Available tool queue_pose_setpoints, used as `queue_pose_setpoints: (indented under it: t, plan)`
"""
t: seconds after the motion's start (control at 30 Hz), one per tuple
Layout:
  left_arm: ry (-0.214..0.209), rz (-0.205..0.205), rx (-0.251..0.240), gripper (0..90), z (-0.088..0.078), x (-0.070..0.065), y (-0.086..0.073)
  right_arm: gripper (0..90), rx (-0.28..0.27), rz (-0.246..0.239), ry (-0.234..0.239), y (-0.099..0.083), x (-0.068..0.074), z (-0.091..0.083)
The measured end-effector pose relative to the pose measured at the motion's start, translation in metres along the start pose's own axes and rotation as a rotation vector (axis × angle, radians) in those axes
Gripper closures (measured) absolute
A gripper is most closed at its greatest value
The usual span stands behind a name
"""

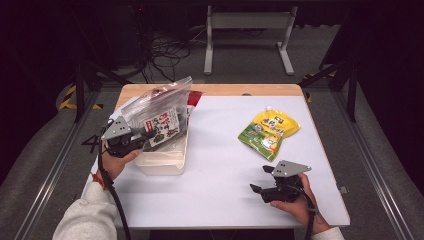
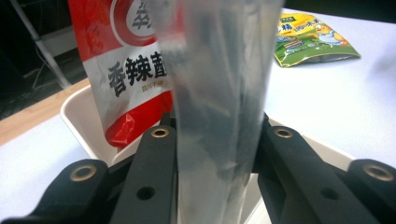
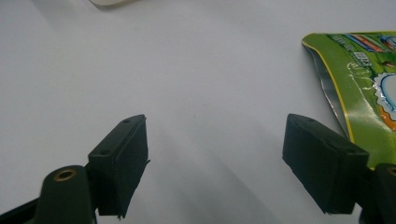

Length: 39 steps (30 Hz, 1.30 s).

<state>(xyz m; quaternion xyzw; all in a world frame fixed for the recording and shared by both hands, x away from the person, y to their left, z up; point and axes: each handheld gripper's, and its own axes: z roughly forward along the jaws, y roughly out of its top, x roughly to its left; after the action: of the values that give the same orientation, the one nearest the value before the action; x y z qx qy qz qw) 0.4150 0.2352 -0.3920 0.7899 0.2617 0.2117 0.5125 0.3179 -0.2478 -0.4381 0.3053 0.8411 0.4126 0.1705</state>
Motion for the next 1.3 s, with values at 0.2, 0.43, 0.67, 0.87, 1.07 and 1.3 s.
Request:
queue_pose_setpoints:
  t: [0.2, 0.43, 0.67, 0.87, 1.07, 1.3]
  plan:
    - [-0.002, -0.017, -0.011, 74.4, 0.001, 0.000, -0.004, 22.7, -0.002, 0.005, 0.002, 0.001, -0.001, 0.001]
    - [0.012, -0.030, -0.002, 73.2, -0.001, -0.003, -0.005, 25.7, -0.046, 0.021, -0.031, 0.003, -0.004, -0.004]
    - [0.021, -0.040, -0.013, 70.8, 0.000, -0.006, -0.010, 32.8, -0.093, 0.044, -0.086, 0.002, -0.008, -0.013]
    - [0.038, -0.066, -0.015, 68.5, -0.001, -0.007, -0.011, 35.9, -0.122, 0.085, -0.135, 0.001, -0.016, -0.020]
    - [0.050, -0.075, -0.013, 59.5, -0.003, -0.008, -0.011, 38.7, -0.138, 0.122, -0.165, -0.001, -0.026, -0.026]
    - [0.071, -0.071, -0.019, 52.7, -0.006, -0.012, -0.011, 43.4, -0.148, 0.137, -0.190, -0.001, -0.034, -0.029]
